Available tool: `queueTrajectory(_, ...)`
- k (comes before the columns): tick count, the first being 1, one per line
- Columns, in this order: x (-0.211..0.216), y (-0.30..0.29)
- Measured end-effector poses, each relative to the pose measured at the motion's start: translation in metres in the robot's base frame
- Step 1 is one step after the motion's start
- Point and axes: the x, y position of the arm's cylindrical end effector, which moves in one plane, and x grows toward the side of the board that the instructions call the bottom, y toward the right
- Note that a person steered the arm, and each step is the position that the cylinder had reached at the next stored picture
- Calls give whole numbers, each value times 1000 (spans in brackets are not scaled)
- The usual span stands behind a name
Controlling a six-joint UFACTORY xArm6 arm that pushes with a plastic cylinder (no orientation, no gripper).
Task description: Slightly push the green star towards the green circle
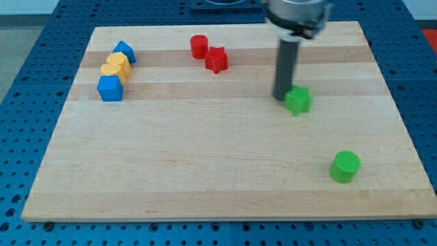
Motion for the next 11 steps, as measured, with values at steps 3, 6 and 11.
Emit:
queueTrajectory(3, 4, 9)
queueTrajectory(6, 23, 39)
queueTrajectory(11, -13, 25)
